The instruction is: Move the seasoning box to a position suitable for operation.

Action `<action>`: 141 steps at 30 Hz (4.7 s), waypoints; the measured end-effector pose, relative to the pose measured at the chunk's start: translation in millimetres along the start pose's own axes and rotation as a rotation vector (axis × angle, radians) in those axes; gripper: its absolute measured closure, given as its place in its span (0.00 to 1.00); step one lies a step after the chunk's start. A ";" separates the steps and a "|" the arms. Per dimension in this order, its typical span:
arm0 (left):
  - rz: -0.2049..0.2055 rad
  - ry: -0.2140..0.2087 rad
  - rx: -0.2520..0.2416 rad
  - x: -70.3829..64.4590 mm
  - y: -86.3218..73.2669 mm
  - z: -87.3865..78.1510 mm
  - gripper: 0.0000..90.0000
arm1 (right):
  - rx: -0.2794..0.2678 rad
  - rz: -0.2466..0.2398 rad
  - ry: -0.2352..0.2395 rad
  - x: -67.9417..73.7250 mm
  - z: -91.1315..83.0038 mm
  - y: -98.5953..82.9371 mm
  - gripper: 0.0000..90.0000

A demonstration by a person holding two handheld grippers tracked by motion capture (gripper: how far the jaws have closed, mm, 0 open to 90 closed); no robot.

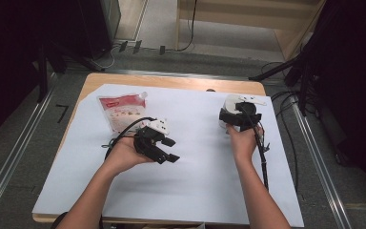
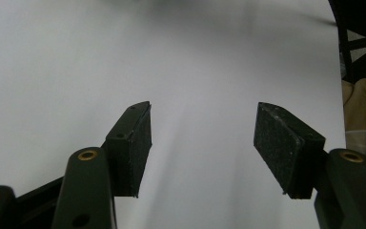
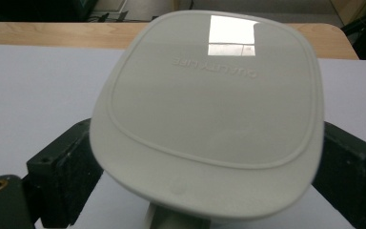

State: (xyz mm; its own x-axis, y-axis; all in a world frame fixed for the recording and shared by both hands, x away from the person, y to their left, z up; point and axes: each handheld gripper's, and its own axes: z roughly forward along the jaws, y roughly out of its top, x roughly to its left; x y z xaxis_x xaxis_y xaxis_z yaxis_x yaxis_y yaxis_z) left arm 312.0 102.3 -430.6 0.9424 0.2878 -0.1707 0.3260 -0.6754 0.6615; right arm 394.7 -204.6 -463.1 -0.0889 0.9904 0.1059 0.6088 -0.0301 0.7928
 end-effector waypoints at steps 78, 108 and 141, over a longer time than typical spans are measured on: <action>-0.062 0.022 -0.015 9.5 -9.4 -7.4 0.42 | -0.008 -0.314 0.456 31.2 -74.2 -50.1 0.17; -0.093 0.039 -0.024 7.5 -21.5 -13.4 0.42 | 0.001 -0.431 0.513 81.7 -59.5 -80.7 0.17; -0.086 0.039 -0.005 10.9 -18.7 -11.1 0.40 | 0.064 -0.369 0.568 67.9 -95.8 -56.2 0.17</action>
State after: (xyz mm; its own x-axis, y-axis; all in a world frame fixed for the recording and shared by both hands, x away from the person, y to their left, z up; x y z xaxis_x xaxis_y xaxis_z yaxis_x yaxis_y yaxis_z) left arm 315.3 125.7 -436.8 0.9072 0.3706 -0.1989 0.4053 -0.6433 0.6495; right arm 279.0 -148.6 -443.0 -0.6889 0.7096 0.1481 0.5032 0.3211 0.8023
